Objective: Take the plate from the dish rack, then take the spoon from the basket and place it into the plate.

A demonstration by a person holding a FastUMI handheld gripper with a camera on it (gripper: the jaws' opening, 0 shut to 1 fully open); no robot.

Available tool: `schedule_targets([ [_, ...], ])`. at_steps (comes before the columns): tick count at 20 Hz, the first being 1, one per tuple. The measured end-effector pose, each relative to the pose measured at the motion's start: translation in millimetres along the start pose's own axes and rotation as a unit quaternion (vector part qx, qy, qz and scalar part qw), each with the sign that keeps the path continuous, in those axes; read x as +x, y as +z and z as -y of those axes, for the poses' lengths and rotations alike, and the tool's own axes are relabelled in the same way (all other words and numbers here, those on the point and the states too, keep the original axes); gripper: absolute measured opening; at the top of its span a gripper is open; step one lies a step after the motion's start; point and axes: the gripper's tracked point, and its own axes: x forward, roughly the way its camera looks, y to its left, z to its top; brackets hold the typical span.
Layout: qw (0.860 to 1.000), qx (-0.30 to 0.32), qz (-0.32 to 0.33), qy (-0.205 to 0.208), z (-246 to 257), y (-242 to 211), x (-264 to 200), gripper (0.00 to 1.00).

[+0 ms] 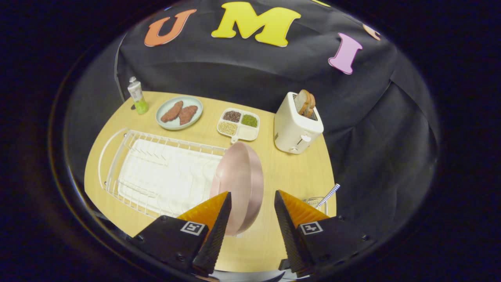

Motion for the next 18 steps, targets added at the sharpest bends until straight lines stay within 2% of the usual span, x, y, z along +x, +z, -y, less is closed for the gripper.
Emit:
schedule_targets([
  [2, 0.999, 0.002, -0.019, -0.042, 6, 11, 6, 0.65],
  [3, 0.998, 0.006, -0.032, -0.058, 6, 15, 11, 0.57],
  [5, 0.996, -0.01, -0.064, -0.067, -4, 15, 18, 0.42],
  [8, 0.991, -0.028, -0.102, -0.085, -6, 20, 21, 0.36],
  [13, 0.988, -0.051, -0.134, -0.058, -21, 21, 27, 0.33],
  [15, 0.987, -0.044, -0.136, -0.076, -18, 19, 26, 0.33],
  [18, 0.986, -0.023, -0.133, -0.094, -12, 17, 26, 0.25],
])
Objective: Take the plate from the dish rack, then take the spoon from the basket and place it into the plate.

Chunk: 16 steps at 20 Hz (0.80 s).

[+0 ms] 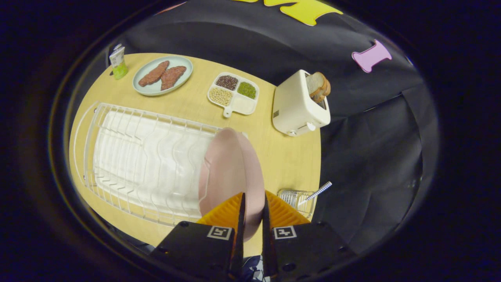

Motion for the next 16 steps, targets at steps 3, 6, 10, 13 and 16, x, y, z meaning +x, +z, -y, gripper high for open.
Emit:
schedule_targets([
  [3, 0.998, 0.047, 0.009, -0.026, 8, -1, -8, 0.2],
  [6, 0.994, 0.079, 0.031, -0.074, 12, -1, -23, 0.2],
  [10, 0.989, 0.087, 0.063, -0.098, 13, -9, -36, 0.2],
  [13, 0.989, 0.095, 0.083, -0.072, 18, -28, -44, 0.2],
  [16, 0.989, 0.102, 0.108, -0.016, 23, -53, -53, 0.2],
])
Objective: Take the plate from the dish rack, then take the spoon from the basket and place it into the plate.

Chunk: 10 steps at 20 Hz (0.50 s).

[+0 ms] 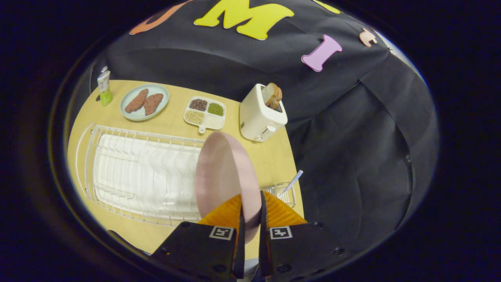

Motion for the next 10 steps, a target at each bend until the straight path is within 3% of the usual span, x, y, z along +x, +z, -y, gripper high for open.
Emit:
schedule_targets([
  [4, 0.994, 0.026, 0.019, 0.106, 4, -46, -16, 0.2],
  [10, 0.963, 0.065, 0.022, 0.26, -16, -133, -20, 0.2],
])
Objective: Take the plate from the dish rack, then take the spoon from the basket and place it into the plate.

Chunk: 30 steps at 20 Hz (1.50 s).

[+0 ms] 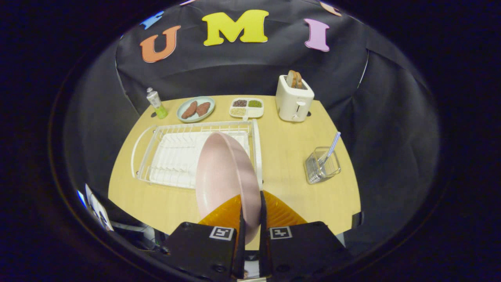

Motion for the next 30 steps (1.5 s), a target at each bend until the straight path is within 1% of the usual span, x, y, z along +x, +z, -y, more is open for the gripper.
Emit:
schedule_targets([
  [3, 0.999, 0.011, 0.002, 0.049, 2, -42, 9, 0.2],
  [5, 0.996, 0.033, -0.001, 0.083, 3, -71, 23, 0.2],
  [8, 0.993, 0.035, -0.012, 0.115, 2, -103, 44, 0.2],
  [12, 0.993, 0.04, -0.015, 0.108, 12, -121, 78, 0.2],
  [15, 0.989, 0.04, -0.017, 0.143, 4, -124, 91, 0.2],
  [17, 0.983, 0.037, -0.011, 0.181, 1, -121, 101, 0.21],
  [20, 0.972, 0.067, -0.031, 0.221, 7, -127, 121, 0.22],
  [21, 0.97, 0.074, -0.037, 0.228, 10, -130, 125, 0.22],
  [24, 0.971, 0.073, -0.036, 0.224, 17, -135, 135, 0.26],
  [27, 0.975, 0.068, -0.029, 0.208, 24, -140, 141, 0.33],
  [29, 0.981, 0.056, -0.017, 0.186, 31, -138, 145, 0.38],
  [30, 0.985, 0.047, -0.001, 0.167, 38, -135, 145, 0.42],
])
